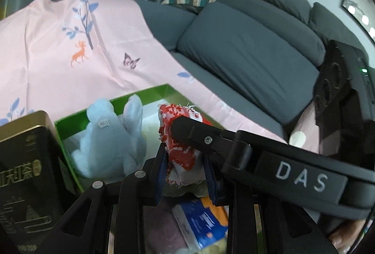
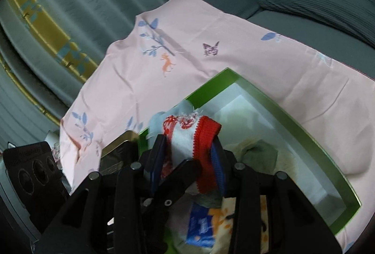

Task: Organize soft objects
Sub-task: 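Lower the sock into the box and open the right gripper, then move the right gripper back toward the lilac mesh bath puff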

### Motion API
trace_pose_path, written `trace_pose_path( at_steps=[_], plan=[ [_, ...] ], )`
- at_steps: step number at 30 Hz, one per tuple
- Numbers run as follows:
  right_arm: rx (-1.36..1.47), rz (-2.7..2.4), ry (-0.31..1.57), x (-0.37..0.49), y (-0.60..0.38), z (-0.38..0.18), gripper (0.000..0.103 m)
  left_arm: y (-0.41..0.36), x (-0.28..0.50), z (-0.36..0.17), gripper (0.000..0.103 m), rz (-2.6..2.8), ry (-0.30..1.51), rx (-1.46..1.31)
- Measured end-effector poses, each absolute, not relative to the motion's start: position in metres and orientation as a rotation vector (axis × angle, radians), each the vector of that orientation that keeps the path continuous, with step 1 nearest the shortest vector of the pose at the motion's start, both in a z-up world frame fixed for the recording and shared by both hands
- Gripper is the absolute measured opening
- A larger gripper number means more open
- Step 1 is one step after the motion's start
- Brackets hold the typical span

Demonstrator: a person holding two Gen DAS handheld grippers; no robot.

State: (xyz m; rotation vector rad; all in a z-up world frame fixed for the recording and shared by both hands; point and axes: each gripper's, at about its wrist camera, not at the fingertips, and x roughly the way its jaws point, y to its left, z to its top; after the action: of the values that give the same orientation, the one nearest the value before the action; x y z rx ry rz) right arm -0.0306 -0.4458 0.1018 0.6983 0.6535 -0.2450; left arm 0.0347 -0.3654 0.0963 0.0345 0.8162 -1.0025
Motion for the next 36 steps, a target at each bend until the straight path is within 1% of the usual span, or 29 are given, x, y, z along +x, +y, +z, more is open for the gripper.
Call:
trace_pose_path(
  at_steps=[4,5,6,7,8,10,11,12,13,14,16,19,24,26,27,28,32,36],
  plan=[
    [0.710,-0.282,0.674,-0.027,-0.450,0.095,0.038,-0.368,0.040,0.088,0.029,-0.965,0.852,0.025],
    [0.708,-0.294,0.676,-0.028,-0.451,0.095,0.039,-0.366,0.041,0.088,0.029,-0.958,0.860,0.016],
    [0.706,-0.301,0.678,-0.028,-0.452,0.095,0.043,-0.363,0.042,0.088,0.029,-0.955,0.871,0.004],
    [0.705,-0.313,0.679,-0.029,-0.452,0.096,0.050,-0.359,0.042,0.089,0.033,-0.956,0.882,-0.010],
    [0.706,-0.321,0.674,-0.031,-0.452,0.097,0.054,-0.356,0.041,0.090,0.038,-0.961,0.888,-0.019],
    [0.709,-0.321,0.655,-0.038,-0.451,0.102,0.058,-0.346,0.038,0.097,0.060,-0.964,0.881,-0.031],
    [0.707,-0.325,0.648,-0.041,-0.451,0.105,0.059,-0.339,0.035,0.101,0.065,-0.956,0.869,-0.035],
    [0.701,-0.333,0.640,-0.044,-0.449,0.108,0.064,-0.331,0.031,0.105,0.074,-0.943,0.860,-0.039],
    [0.691,-0.343,0.630,-0.047,-0.447,0.113,0.068,-0.324,0.030,0.109,0.080,-0.929,0.857,-0.047],
    [0.682,-0.345,0.622,-0.050,-0.445,0.117,0.069,-0.312,0.027,0.113,0.081,-0.908,0.862,-0.061],
    [0.663,-0.340,0.607,-0.055,-0.439,0.125,0.075,-0.295,0.024,0.117,0.081,-0.900,0.875,-0.089],
    [0.631,-0.337,0.592,-0.063,-0.425,0.136,0.082,-0.258,0.015,0.125,0.083,-0.876,0.872,-0.120],
    [0.601,-0.360,0.589,-0.071,-0.401,0.144,0.087,-0.185,0.003,0.142,0.084,-0.724,0.819,-0.120],
    [0.574,-0.366,0.585,-0.072,-0.387,0.146,0.087,-0.152,-0.003,0.148,0.090,-0.683,0.802,-0.148],
    [0.562,-0.362,0.588,-0.071,-0.380,0.147,0.088,-0.133,-0.006,0.150,0.097,-0.661,0.795,-0.160],
    [0.557,-0.358,0.590,-0.071,-0.375,0.147,0.088,-0.119,-0.009,0.151,0.101,-0.642,0.788,-0.162],
    [0.513,-0.288,0.606,-0.064,-0.343,0.150,0.088,-0.053,-0.019,0.147,0.101,-0.502,0.789,-0.169],
    [0.469,-0.198,0.628,-0.051,-0.306,0.149,0.088,0.003,-0.022,0.121,0.101,-0.373,0.795,-0.195]
  ],
)
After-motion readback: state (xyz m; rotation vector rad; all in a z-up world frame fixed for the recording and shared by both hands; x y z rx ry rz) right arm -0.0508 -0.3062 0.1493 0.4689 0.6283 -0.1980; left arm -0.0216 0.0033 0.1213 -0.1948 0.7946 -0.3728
